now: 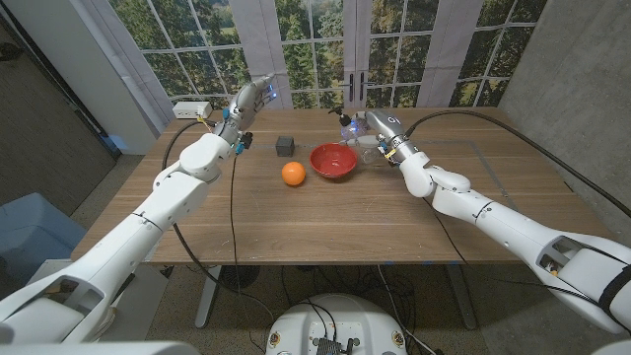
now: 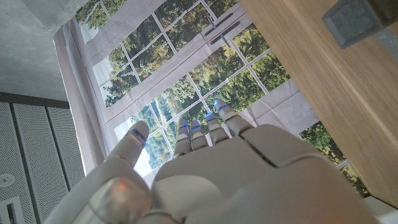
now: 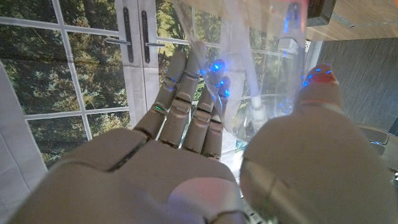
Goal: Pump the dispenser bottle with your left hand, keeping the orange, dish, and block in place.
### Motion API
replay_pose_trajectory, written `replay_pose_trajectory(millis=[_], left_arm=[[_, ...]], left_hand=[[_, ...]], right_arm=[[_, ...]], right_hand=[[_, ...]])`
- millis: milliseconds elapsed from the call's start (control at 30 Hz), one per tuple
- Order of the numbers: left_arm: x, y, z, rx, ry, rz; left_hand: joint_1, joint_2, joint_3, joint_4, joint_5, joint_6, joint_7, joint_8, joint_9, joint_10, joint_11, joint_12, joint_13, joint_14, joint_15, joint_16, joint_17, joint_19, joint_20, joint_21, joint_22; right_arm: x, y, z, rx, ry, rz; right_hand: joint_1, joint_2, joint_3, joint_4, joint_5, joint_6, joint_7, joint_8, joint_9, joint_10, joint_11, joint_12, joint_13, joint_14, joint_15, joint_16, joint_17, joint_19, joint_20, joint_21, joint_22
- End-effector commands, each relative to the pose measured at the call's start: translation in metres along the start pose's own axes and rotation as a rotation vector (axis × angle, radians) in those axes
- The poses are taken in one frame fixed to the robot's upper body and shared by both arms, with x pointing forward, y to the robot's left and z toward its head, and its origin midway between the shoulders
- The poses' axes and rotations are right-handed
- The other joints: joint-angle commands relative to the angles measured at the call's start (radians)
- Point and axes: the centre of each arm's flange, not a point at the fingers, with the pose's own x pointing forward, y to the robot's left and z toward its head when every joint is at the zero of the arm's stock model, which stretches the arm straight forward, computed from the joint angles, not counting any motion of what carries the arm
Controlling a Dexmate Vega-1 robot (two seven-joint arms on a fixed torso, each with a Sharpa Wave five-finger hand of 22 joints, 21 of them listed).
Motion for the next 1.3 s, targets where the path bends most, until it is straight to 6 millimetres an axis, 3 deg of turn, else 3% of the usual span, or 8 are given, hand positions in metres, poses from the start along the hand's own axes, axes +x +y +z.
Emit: replay_pose_trajectory(millis=[33, 300, 467, 1300], left_arm=[[0.015, -0.004, 0.008, 0.040, -0.023, -0.021], [0.030, -0.008, 0.005, 0.044, 0.006, -0.052], [0.041, -0.016, 0.009, 0.063, 0.007, -0.092], [0.069, -0.058, 0.027, 0.159, -0.032, -0.221]], left_hand=[[-0.032, 0.022, -0.023, 0.022, 0.002, 0.003, -0.022, 0.002, 0.002, -0.030, -0.019, -0.009, 0.002, -0.071, -0.016, -0.005, 0.007, -0.076, -0.014, -0.010, 0.003], [-0.060, -0.010, -0.090, 0.102, 0.014, -0.035, -0.046, -0.006, 0.001, -0.094, -0.045, -0.014, 0.001, -0.176, -0.030, -0.003, 0.011, -0.181, -0.033, -0.008, 0.004], [-0.059, -0.021, -0.112, 0.122, 0.019, -0.057, -0.053, -0.009, 0.000, -0.120, -0.047, -0.015, 0.001, -0.208, -0.033, -0.002, 0.011, -0.214, -0.040, -0.008, 0.004], [-0.053, -0.034, -0.142, 0.138, 0.029, -0.104, -0.060, -0.012, 0.000, -0.161, -0.051, -0.016, 0.001, -0.227, -0.035, 0.002, 0.008, -0.233, -0.035, -0.001, 0.003]], right_arm=[[0.006, 0.002, 0.006, -0.011, -0.010, 0.020], [0.009, 0.004, 0.009, -0.029, -0.010, 0.036], [0.013, 0.001, 0.009, -0.043, 0.009, 0.061], [0.018, -0.002, 0.017, -0.127, -0.005, 0.086]], right_hand=[[0.288, 0.284, -0.004, 0.000, 0.005, 0.146, -0.132, 0.008, 0.003, 0.068, -0.064, -0.004, 0.005, 0.119, -0.167, -0.003, 0.004, -0.003, -0.158, 0.010, -0.002], [0.289, 0.284, -0.006, 0.000, 0.005, 0.145, -0.134, 0.008, 0.004, 0.068, -0.064, -0.005, 0.006, 0.119, -0.168, -0.006, 0.005, -0.004, -0.158, 0.013, -0.006], [0.290, 0.284, -0.008, -0.001, 0.006, 0.146, -0.135, 0.009, 0.006, 0.071, -0.061, -0.007, 0.007, 0.119, -0.167, -0.008, 0.007, -0.006, -0.158, 0.017, -0.011], [0.291, 0.285, -0.016, 0.002, 0.009, 0.148, -0.133, 0.008, 0.006, 0.071, -0.063, -0.015, 0.012, 0.122, -0.167, -0.017, 0.012, -0.014, -0.158, 0.028, -0.031]])
